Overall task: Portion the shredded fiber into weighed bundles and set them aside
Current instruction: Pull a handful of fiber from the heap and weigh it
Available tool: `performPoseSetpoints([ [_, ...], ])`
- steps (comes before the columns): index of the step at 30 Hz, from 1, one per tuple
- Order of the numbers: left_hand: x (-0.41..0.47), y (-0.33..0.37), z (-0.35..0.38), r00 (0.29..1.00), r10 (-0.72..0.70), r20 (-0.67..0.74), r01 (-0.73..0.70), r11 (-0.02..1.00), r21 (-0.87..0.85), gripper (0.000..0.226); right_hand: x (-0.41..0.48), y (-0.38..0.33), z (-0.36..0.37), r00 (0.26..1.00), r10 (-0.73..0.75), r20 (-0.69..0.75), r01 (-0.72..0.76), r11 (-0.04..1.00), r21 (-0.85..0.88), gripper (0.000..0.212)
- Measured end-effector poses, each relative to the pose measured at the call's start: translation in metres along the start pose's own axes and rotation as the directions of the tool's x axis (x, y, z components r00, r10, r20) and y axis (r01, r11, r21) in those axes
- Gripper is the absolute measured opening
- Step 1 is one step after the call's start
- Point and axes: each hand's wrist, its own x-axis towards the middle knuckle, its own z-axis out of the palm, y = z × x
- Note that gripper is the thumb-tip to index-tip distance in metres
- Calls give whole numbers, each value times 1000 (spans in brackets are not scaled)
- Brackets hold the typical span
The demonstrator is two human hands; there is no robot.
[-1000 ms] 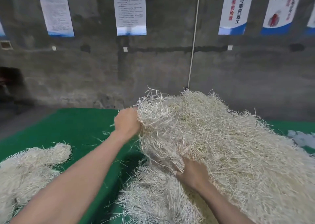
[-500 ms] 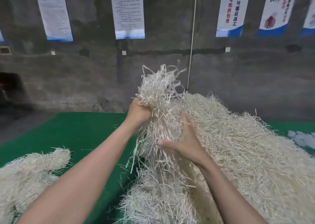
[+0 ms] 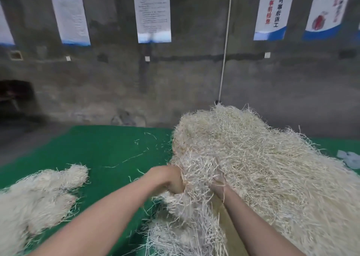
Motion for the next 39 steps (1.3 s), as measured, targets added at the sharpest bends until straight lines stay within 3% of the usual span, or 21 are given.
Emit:
performPoseSetpoints([
  [1,6,-1,4,993,56,-104,-46,995,94,29,3,-1,0,994,-89,-70,85,995,-54,40],
  [3,19,-4,7,923,171,-344,-92,968,233,8,4,-4,2,971,-193,-140,199,980,29,45],
  [4,24,-7,1,861,172,-479,-118,983,140,7,2,-7,4,962,-237,-133,239,971,-1,45],
  [6,32,-8,-16,794,28,-607,-243,930,-274,12,7,0,8,971,-223,-86,209,967,-144,48],
  [7,29,-5,-19,808,-58,-586,-327,783,-529,10,12,10,12,974,-213,-76,189,950,-248,54],
  [9,18,6,-18,912,-175,-370,-291,357,-888,22,16,24,19,975,-210,-78,171,923,-345,64],
  [12,19,21,-8,993,-70,-93,-96,-38,-995,39,27,38,26,975,-188,-119,147,944,-294,71],
  [13,16,25,-6,998,-56,-15,-20,-83,-996,38,27,38,26,973,-188,-134,143,946,-291,70],
  [15,8,29,-5,998,-23,-53,-55,-84,-995,32,27,41,22,973,-177,-151,129,950,-285,60],
  [16,7,29,-9,998,1,-68,-67,-129,-989,16,26,42,20,973,-169,-155,121,954,-276,54],
  [18,14,24,-17,996,-12,-92,-93,-241,-966,24,18,52,13,979,-154,-133,97,928,-359,51],
  [20,14,22,-32,990,-85,-112,-129,-238,-963,31,7,71,8,989,-122,-80,59,837,-545,57],
  [23,15,20,-53,974,-177,-138,-168,-166,-972,40,-7,80,10,1000,-17,-2,13,834,-551,67],
  [24,12,19,-54,967,-200,-160,-189,-132,-973,43,-9,71,9,999,-36,40,52,851,-522,70],
  [28,10,12,-47,966,-232,-118,-156,-153,-976,35,-15,-3,-24,962,-228,150,258,937,-234,82],
  [30,12,9,-51,958,-251,-138,-177,-140,-974,32,-22,-34,-36,924,-381,-35,371,914,-162,81],
  [32,8,13,-59,959,-252,-127,-202,-299,-933,31,-29,-52,-32,874,-466,-139,465,885,-43,100],
  [34,-3,21,-62,934,-261,-244,-297,-183,-937,36,-27,-61,-12,900,-437,7,434,897,87,121],
  [36,-17,30,-66,927,-232,-296,-327,-112,-938,36,-16,-59,15,934,-331,137,320,942,98,99],
  [38,-28,32,-74,932,-179,-314,-339,-133,-931,37,-6,-50,34,967,-185,173,159,976,151,51],
  [39,-30,30,-75,938,-145,-314,-329,-94,-939,38,-3,-47,37,982,-116,150,85,976,201,32],
])
